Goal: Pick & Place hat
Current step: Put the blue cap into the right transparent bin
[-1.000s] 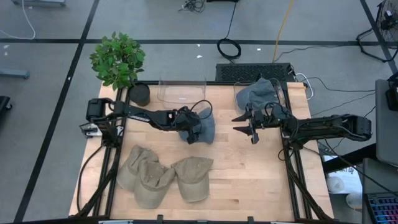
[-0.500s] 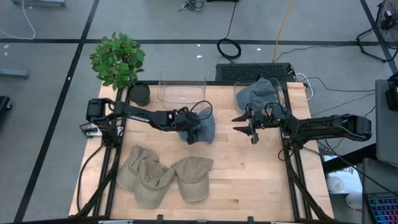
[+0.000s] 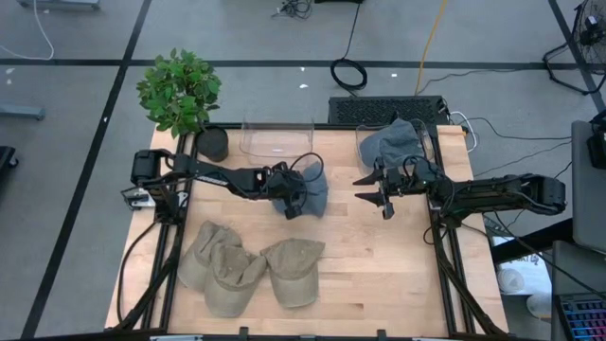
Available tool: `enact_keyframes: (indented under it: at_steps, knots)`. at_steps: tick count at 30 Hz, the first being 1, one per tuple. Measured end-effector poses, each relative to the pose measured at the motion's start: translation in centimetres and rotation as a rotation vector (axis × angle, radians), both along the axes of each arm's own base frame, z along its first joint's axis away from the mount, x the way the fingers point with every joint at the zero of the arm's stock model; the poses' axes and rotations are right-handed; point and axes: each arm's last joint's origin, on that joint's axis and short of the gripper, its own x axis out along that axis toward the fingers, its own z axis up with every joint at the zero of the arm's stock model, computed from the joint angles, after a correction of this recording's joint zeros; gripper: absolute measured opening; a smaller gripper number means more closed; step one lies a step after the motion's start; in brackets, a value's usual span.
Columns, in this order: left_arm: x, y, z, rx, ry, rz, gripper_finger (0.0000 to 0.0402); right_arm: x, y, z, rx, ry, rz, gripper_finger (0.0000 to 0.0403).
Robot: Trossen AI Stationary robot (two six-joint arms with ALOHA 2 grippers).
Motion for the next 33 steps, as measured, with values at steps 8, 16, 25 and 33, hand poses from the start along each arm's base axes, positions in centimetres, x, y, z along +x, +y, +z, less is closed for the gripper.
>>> enact_keyframes:
  at_steps: [8,16,25,33]
  knots:
    - [0.0,-0.2,0.2,0.016,0.003,-0.024,0.0006,0.0,0.0,0.0,0.0,0.0,0.0,0.0155]
    - [-0.9,-1.6,3.8,0.083,-0.085,-0.068,0.0003,0.0,0.0,-0.1,0.002,0.006,-0.001,0.0155]
    - [-3.2,-3.3,9.5,0.227,-0.233,-0.066,0.0004,0.0,-0.3,-0.2,0.012,0.022,-0.102,0.0155]
    - [-4.5,-4.0,11.6,0.371,-0.259,-0.031,0.0003,0.0,-0.3,-0.2,0.011,0.014,-0.103,0.0155]
